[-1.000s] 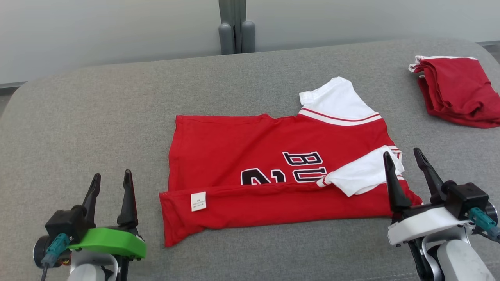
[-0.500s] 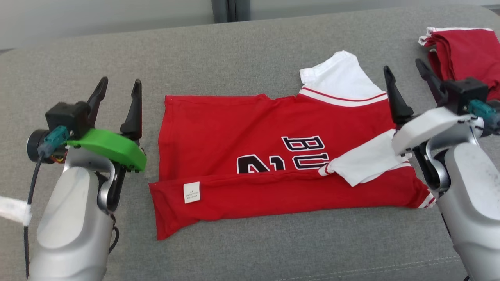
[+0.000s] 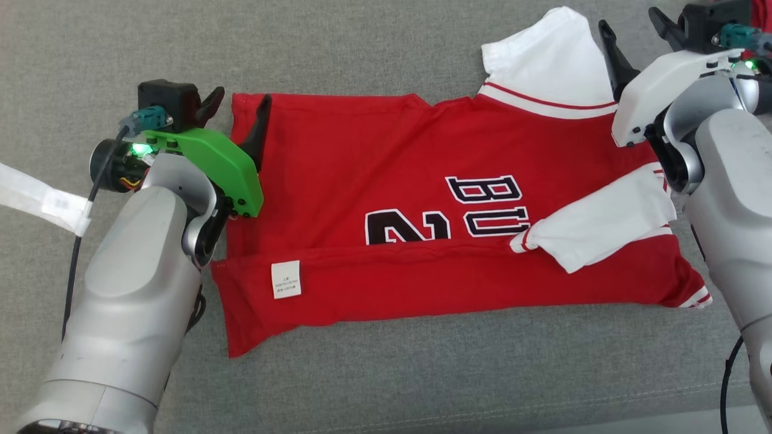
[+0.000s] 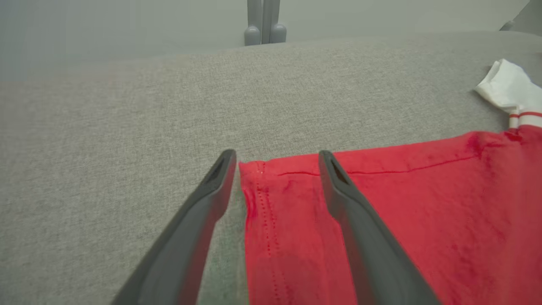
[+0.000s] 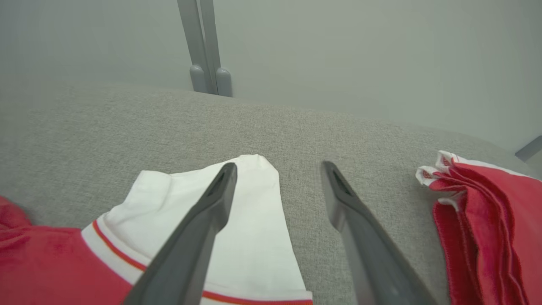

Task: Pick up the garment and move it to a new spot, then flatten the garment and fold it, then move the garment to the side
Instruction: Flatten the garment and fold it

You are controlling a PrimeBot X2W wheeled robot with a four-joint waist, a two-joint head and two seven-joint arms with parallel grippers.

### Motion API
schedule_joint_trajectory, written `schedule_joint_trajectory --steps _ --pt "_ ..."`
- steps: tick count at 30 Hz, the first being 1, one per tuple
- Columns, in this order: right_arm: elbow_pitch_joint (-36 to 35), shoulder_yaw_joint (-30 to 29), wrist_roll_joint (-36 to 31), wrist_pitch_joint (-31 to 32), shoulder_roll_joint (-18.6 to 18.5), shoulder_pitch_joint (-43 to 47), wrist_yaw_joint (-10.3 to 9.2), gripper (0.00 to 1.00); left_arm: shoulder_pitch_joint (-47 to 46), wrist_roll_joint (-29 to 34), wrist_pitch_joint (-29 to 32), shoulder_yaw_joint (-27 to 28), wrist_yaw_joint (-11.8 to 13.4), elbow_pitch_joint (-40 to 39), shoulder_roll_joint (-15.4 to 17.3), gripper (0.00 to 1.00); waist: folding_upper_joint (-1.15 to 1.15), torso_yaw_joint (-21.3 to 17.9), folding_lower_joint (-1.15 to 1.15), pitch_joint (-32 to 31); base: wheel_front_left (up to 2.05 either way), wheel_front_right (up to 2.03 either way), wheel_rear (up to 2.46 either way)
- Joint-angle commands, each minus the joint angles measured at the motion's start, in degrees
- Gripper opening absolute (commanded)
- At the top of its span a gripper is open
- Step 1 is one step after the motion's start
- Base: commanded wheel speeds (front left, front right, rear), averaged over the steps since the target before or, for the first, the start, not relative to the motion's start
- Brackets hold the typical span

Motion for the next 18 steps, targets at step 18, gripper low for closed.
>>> schedule_joint_trajectory --steps 18 --pt "19.32 7.3 7.03 1.88 0.27 -15.73 0.01 1.0 -9.76 -8.22 -1.06 -8.85 0.07 12.43 -2.21 1.0 0.0 3.4 0.0 7.66 0.0 0.0 0.0"
